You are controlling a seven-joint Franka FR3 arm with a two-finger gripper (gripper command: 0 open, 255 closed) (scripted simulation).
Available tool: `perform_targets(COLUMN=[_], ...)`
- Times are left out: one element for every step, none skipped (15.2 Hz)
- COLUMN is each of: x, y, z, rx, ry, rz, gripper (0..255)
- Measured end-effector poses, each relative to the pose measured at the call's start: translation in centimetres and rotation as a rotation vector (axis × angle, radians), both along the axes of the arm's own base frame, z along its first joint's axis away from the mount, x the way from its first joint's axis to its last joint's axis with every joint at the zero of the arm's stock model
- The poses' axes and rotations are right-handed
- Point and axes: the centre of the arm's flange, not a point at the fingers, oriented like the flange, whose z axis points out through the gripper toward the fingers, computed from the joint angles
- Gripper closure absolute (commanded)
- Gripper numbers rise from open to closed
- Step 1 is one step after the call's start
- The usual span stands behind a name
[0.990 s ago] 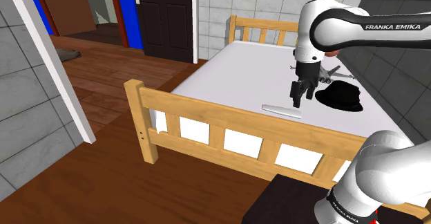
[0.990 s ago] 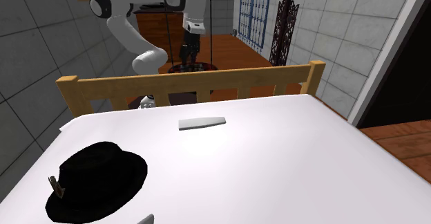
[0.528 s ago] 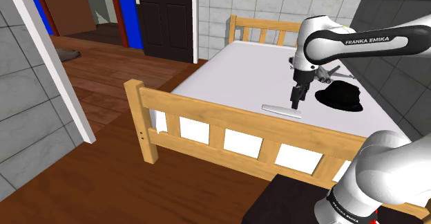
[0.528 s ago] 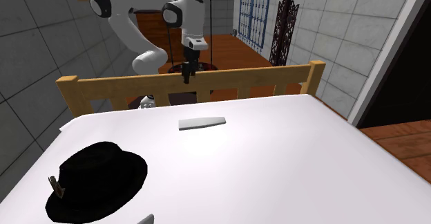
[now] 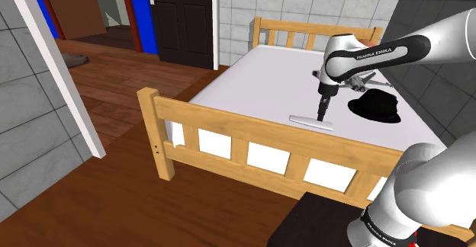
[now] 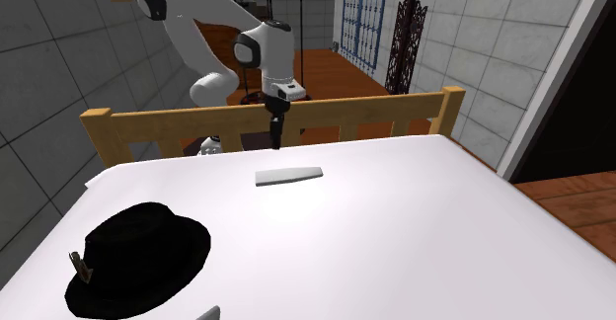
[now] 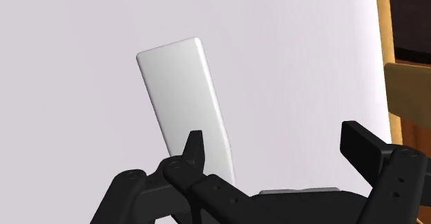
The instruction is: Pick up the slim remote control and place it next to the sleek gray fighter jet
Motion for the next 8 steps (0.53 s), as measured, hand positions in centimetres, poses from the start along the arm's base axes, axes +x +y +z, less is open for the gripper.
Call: perform_targets(x=[0.6, 1.1, 2.0, 2.7, 3.4, 4.2, 4.5, 4.7], y=[-0.7, -1.6, -2.3, -2.9, -3.6, -4.2, -4.6, -4.7], z=[-0.8, -1.3, -2.2, -3.1, -3.4, -4.0, -4.6, -5.3], rx=[0.004, 0.007, 0.01, 0.013, 0.017, 0.019, 0.019, 0.019], ry=[-0.008, -0.016, -0.023, -0.031, -0.039, -0.046, -0.05, -0.052], rz=[0.026, 0.052, 0.079, 0.106, 0.132, 0.156, 0.17, 0.176], gripper=[0, 0, 0, 0, 0, 0, 0, 0])
